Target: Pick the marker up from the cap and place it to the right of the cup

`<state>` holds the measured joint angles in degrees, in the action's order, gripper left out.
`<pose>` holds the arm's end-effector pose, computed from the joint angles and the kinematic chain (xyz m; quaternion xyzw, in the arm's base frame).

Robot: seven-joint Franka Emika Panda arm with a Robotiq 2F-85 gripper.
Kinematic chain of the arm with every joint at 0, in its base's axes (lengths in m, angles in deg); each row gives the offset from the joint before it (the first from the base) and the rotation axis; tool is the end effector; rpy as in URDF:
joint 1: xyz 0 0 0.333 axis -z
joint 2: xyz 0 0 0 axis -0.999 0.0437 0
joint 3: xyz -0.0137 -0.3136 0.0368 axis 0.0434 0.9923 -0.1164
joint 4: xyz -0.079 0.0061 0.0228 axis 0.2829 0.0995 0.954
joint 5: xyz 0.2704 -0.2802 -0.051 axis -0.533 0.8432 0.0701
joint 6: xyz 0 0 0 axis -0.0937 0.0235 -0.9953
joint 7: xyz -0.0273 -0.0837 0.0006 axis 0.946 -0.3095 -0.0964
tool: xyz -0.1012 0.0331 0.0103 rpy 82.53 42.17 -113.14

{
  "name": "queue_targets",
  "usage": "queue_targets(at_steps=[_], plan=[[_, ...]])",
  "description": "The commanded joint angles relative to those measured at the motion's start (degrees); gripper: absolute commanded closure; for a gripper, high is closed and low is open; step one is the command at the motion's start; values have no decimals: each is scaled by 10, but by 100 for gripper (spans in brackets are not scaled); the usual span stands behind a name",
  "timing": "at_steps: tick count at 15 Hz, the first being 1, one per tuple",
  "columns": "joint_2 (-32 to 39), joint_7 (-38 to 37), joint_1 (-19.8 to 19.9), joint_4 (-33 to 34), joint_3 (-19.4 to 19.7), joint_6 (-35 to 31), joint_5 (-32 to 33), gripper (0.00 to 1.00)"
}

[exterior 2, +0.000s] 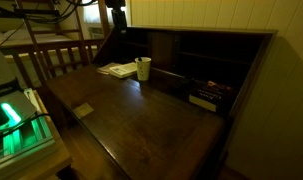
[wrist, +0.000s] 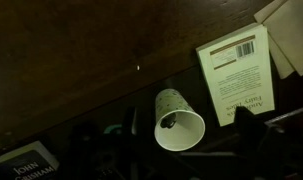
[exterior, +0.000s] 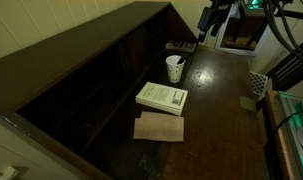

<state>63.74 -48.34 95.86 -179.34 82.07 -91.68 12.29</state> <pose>0.4213 -0.1258 0.4202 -0.9784 0.1936 -0.0683 0.0238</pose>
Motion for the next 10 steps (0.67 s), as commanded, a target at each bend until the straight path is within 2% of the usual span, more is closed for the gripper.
queue_targets(at_steps=[1, 10], plan=[[49, -24, 11, 25, -2, -22, -4, 0], [113, -33, 8, 32, 13, -103, -60, 0]])
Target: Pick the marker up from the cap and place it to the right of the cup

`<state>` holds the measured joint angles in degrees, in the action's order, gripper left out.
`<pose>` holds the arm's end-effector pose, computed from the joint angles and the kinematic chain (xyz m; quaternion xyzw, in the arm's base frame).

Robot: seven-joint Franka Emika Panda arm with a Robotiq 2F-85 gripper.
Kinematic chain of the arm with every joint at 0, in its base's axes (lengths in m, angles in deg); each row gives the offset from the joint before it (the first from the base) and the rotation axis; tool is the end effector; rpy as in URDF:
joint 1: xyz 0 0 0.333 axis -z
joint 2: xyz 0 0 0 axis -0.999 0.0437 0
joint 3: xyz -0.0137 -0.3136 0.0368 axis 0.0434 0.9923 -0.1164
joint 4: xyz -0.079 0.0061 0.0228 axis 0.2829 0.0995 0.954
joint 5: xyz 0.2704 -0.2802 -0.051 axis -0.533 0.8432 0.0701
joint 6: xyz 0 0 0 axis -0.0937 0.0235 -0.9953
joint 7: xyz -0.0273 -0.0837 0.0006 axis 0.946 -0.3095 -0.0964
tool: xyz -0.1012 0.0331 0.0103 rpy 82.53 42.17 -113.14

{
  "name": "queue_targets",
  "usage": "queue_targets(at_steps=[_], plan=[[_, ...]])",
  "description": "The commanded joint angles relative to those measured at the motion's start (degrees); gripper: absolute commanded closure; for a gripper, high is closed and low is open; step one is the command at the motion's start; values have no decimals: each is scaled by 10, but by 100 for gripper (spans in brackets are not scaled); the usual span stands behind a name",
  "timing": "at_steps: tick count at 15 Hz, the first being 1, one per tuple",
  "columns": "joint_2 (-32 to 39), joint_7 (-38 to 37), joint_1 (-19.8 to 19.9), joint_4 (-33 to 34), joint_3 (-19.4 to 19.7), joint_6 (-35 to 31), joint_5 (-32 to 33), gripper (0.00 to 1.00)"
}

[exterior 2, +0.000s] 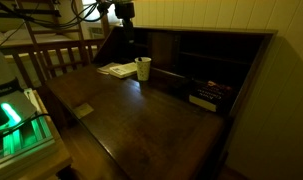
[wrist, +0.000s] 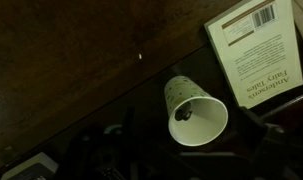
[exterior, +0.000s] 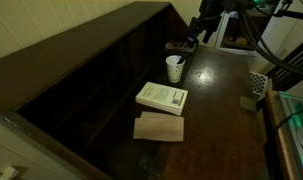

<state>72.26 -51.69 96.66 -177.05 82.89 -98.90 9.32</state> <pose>0.4484 -0.1474 0.3841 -0.9630 0.2558 -0.0775 0.0330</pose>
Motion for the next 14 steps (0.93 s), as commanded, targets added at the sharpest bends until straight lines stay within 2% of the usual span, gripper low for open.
queue_targets(at_steps=[1, 10, 13, 14], plan=[[35, 3, 0, 10, 7, -41, -42, 0], [83, 26, -4, 14, 12, -117, -152, 0], [91, 27, -3, 16, 10, -124, -164, 3], [94, 28, -3, 17, 10, -126, -168, 10]])
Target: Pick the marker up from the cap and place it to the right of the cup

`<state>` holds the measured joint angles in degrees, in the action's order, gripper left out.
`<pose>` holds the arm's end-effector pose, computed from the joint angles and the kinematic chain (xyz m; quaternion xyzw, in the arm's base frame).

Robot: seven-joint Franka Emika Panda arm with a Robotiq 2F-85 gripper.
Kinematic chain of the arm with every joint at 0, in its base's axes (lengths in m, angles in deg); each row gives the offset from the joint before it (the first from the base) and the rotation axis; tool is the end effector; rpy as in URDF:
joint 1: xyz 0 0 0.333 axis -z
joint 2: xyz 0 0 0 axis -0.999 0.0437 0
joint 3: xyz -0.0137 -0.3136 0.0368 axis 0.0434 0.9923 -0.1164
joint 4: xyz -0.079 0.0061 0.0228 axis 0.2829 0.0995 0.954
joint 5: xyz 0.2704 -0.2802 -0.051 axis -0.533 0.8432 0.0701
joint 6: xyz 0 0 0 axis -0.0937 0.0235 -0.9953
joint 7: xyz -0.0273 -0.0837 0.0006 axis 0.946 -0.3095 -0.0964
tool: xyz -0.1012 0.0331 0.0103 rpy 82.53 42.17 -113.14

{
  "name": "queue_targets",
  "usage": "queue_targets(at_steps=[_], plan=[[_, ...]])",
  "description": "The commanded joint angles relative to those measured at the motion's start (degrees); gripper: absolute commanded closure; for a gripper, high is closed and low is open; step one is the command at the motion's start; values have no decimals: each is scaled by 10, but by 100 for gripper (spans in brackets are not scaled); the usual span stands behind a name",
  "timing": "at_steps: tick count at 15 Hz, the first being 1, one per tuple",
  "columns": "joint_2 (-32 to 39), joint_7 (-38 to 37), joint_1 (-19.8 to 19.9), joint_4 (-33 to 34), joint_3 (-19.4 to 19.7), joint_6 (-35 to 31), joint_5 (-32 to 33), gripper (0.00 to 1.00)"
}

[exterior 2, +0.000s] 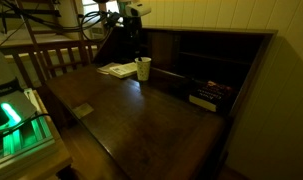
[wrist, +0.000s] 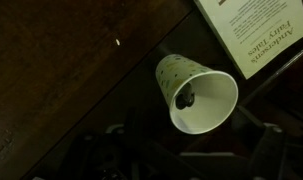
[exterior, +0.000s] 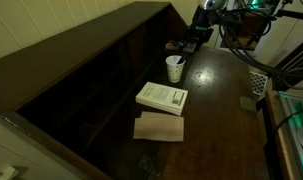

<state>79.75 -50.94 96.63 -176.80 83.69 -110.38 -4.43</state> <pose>0.4653 -0.1672 0.3440 -0.9252 0.3500 -0.1192 0.0855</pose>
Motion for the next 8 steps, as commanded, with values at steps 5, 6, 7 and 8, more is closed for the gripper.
queue_targets(at_steps=[5, 6, 7, 8], plan=[[27, 20, -2, 18, 0, -11, -33, 45], [29, 22, -2, 18, 0, -10, -36, 47], [31, 20, -2, 17, 0, -9, -33, 50], [33, 19, -1, 16, 0, -10, -32, 51]])
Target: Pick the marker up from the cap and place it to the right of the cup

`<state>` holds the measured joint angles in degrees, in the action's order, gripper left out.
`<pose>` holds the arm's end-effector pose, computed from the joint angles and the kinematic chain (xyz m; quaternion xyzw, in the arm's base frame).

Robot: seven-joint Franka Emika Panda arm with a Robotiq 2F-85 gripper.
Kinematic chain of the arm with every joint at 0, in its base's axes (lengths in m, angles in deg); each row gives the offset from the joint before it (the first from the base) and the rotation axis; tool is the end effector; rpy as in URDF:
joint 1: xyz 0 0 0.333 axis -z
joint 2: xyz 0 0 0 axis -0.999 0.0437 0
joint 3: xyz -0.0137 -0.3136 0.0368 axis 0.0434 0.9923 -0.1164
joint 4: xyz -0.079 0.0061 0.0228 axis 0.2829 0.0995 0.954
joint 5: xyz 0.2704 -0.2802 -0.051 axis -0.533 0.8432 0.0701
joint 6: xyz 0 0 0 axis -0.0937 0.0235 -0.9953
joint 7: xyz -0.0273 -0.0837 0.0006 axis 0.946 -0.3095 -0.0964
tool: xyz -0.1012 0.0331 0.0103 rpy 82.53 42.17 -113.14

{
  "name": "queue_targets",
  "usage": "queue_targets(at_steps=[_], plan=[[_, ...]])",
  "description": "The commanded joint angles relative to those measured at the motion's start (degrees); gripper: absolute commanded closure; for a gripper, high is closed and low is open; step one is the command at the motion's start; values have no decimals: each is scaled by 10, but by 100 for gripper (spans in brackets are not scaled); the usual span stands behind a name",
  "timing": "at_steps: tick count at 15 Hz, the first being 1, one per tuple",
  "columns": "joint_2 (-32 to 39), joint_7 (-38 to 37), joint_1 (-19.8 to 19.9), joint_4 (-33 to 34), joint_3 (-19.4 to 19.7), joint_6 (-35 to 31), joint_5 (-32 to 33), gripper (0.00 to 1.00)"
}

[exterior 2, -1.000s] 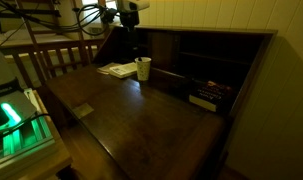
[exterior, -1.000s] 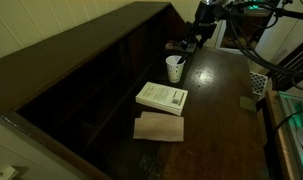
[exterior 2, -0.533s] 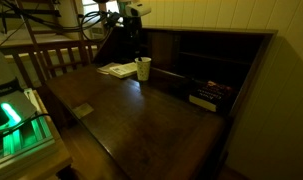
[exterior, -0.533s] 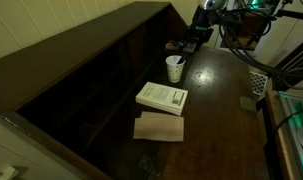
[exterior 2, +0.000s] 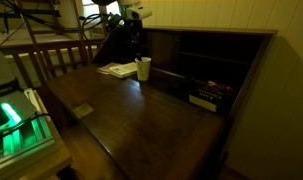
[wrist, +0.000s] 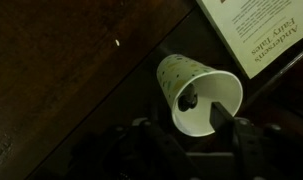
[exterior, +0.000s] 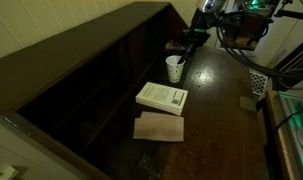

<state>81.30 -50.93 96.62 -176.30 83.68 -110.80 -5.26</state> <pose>0.4684 -0.1687 0.3352 -0.9234 0.3562 -0.1141 0.0864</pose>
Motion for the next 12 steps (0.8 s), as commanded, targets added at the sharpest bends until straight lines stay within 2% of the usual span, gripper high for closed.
queue_targets(at_steps=[1, 5, 10, 11, 12], plan=[[19, 19, -1, 11, 0, -6, -23, 47], [26, 20, 0, 10, -1, -6, -22, 45], [30, 22, 1, 12, -1, -7, -27, 61], [30, 22, 1, 12, -1, -7, -28, 54], [30, 22, 1, 12, -2, -6, -28, 52]])
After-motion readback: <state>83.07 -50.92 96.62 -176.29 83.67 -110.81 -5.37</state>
